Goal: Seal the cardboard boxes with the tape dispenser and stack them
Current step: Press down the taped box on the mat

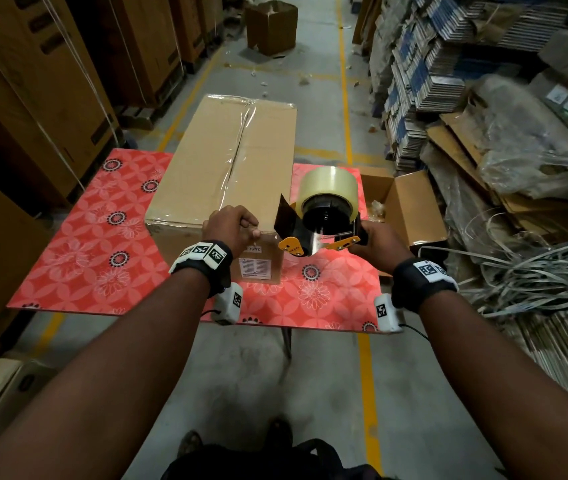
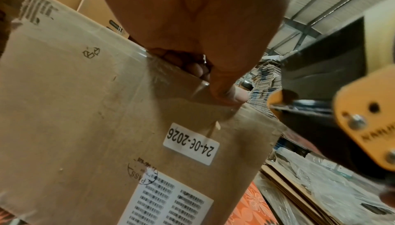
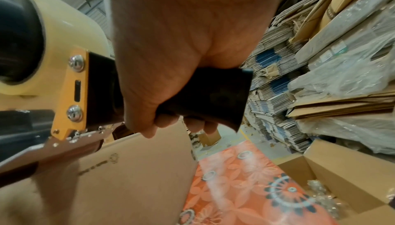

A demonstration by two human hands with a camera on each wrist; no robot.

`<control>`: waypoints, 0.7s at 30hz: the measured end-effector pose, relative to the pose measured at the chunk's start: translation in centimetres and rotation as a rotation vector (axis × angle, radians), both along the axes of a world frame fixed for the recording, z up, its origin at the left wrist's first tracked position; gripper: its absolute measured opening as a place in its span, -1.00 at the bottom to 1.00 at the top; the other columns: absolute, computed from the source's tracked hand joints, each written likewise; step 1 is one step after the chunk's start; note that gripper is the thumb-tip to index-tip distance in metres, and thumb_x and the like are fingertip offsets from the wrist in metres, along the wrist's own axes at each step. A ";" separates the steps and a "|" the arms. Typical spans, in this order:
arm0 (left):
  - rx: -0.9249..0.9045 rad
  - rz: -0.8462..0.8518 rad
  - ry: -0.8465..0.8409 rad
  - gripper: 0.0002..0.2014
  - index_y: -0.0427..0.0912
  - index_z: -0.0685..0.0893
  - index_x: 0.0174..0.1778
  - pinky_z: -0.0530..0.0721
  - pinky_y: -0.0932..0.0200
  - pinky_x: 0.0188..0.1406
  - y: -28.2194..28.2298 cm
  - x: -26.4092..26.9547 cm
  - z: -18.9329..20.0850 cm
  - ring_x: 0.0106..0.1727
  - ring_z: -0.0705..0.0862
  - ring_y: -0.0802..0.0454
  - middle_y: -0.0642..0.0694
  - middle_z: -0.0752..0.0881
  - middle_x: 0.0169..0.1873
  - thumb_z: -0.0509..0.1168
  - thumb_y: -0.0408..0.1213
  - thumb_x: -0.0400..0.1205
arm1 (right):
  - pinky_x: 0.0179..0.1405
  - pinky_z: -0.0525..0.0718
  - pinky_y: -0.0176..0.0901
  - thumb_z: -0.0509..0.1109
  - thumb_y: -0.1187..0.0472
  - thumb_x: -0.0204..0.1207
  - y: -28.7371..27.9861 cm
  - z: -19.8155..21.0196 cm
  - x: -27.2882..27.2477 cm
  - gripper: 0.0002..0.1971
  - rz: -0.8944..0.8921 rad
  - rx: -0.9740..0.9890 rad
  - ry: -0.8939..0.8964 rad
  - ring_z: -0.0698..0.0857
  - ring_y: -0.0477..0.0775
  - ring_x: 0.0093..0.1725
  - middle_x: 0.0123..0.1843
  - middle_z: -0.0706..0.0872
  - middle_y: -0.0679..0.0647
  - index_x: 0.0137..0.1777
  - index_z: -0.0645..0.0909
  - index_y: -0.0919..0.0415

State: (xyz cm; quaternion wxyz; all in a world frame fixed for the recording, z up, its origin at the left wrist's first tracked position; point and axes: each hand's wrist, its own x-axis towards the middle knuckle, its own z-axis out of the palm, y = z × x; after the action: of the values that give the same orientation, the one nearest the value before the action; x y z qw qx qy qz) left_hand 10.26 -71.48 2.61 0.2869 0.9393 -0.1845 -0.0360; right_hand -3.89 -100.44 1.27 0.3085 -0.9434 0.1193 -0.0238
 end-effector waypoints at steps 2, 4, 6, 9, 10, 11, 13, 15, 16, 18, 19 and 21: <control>-0.013 0.008 -0.001 -0.82 0.15 0.67 -0.28 0.63 0.00 0.05 0.0 0.1 -0.1 -0.15 0.61 0.11 0.23 0.58 -0.37 0.56 -0.13 0.38 | -0.20 0.67 -0.08 0.60 0.32 0.37 -0.9 -0.3 -0.6 -0.68 -0.031 0.008 0.011 0.74 -0.06 -0.18 -0.22 0.76 -0.14 -0.19 0.64 -0.16; -0.013 0.019 -0.008 -0.82 0.15 0.66 -0.28 0.61 -0.01 0.08 0.0 0.1 -0.2 -0.08 0.64 0.07 0.22 0.59 -0.35 0.55 -0.13 0.39 | -0.21 0.64 -0.10 0.60 0.31 0.40 -1.1 -0.6 -0.9 -0.72 -0.036 -0.006 0.036 0.72 -0.04 -0.17 -0.22 0.74 -0.14 -0.14 0.64 -0.10; 0.018 0.035 0.004 -0.85 0.15 0.67 -0.26 0.53 0.02 0.12 -0.5 0.1 -0.1 0.04 0.63 0.05 0.20 0.60 -0.29 0.53 -0.13 0.42 | -0.24 0.56 -0.14 0.59 0.30 0.42 -0.4 -0.8 -0.8 -0.80 -0.013 -0.040 0.056 0.68 -0.06 -0.20 -0.24 0.69 -0.15 -0.08 0.68 0.01; 0.077 0.020 0.029 -0.88 0.22 0.69 -0.21 0.42 0.01 0.12 -1.4 0.0 0.2 0.15 0.62 0.06 0.19 0.69 -0.14 0.51 -0.08 0.44 | -0.32 0.47 -0.16 0.56 0.30 0.43 0.3 -1.4 -0.1 -0.81 -0.007 -0.074 0.063 0.58 -0.14 -0.32 -0.33 0.62 -0.18 -0.11 0.66 0.01; 0.086 -0.001 0.033 -0.87 0.24 0.69 -0.21 0.40 -0.01 0.11 -1.7 -0.1 0.2 0.16 0.62 0.04 0.18 0.68 -0.11 0.51 -0.04 0.43 | -0.30 0.51 -0.14 0.56 0.30 0.43 0.2 -1.5 0.0 -0.83 -0.014 -0.067 0.062 0.62 -0.08 -0.29 -0.31 0.65 -0.14 -0.10 0.68 0.04; 0.099 -0.020 0.034 -0.86 0.25 0.68 -0.20 0.38 -0.03 0.10 -1.8 -0.3 0.3 0.17 0.61 0.02 0.17 0.66 -0.09 0.51 0.00 0.42 | -0.26 0.59 -0.11 0.56 0.29 0.42 0.2 -1.7 0.0 -0.85 -0.024 -0.048 0.067 0.68 -0.01 -0.23 -0.25 0.71 -0.08 -0.07 0.70 0.08; 0.109 -0.033 0.031 -0.85 0.26 0.67 -0.19 0.34 -0.06 0.11 -2.0 -0.6 0.2 0.19 0.59 -0.01 0.16 0.63 -0.06 0.51 0.04 0.42 | -0.17 0.67 -0.04 0.56 0.30 0.43 0.0 -1.9 -0.1 -0.84 -0.034 -0.031 0.069 0.73 0.06 -0.15 -0.17 0.77 0.01 -0.01 0.73 0.13; 0.089 -0.014 0.027 -0.86 0.25 0.67 -0.21 0.30 -0.04 0.08 -1.9 -0.6 0.1 0.19 0.60 -0.01 0.17 0.64 -0.07 0.50 0.04 0.43 | -0.15 0.68 -0.03 0.56 0.32 0.43 0.1 -1.9 -0.3 -0.82 -0.031 -0.032 0.065 0.73 0.05 -0.15 -0.16 0.78 0.02 0.01 0.74 0.15; 0.079 0.000 0.028 -0.87 0.25 0.67 -0.22 0.29 -0.02 0.06 -1.8 -0.7 0.0 0.18 0.61 0.00 0.20 0.63 -0.11 0.51 0.03 0.43 | -0.15 0.68 -0.04 0.57 0.32 0.43 0.0 -2.0 -0.4 -0.82 -0.027 -0.026 0.061 0.73 0.04 -0.15 -0.16 0.78 0.01 0.01 0.74 0.15; 0.071 0.016 0.026 -0.87 0.23 0.69 -0.22 0.27 0.01 0.03 -1.8 -0.7 0.1 0.16 0.62 0.03 0.23 0.60 -0.19 0.52 0.01 0.42 | -0.20 0.66 -0.08 0.57 0.33 0.43 -0.3 -2.1 -0.5 -0.83 -0.025 -0.028 0.057 0.72 0.02 -0.18 -0.20 0.76 -0.03 -0.05 0.71 0.09; 0.072 0.018 0.023 -0.87 0.22 0.70 -0.21 0.27 0.02 0.03 -1.9 -0.7 0.1 0.16 0.62 0.04 0.23 0.58 -0.21 0.52 0.00 0.42 | -0.25 0.63 -0.10 0.57 0.33 0.42 -0.5 -2.1 -0.7 -0.80 -0.027 -0.031 0.058 0.71 0.01 -0.20 -0.24 0.73 -0.06 -0.11 0.67 0.02; 0.071 0.023 0.014 -0.88 0.21 0.72 -0.19 0.27 0.02 0.04 -2.0 -0.8 0.1 0.16 0.61 0.05 0.23 0.55 -0.22 0.51 -0.01 0.43 | -0.30 0.59 -0.12 0.57 0.33 0.41 -0.9 -2.5 -1.0 -0.72 -0.037 -0.029 0.058 0.70 -0.01 -0.24 -0.28 0.70 -0.09 -0.19 0.60 -0.09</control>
State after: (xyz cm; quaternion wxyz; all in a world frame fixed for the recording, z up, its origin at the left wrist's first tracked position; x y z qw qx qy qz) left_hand 9.44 -73.49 2.69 0.2549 0.9507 -0.1704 -0.0460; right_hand -4.89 -101.34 -1.26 0.2907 -0.9457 0.1453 -0.0040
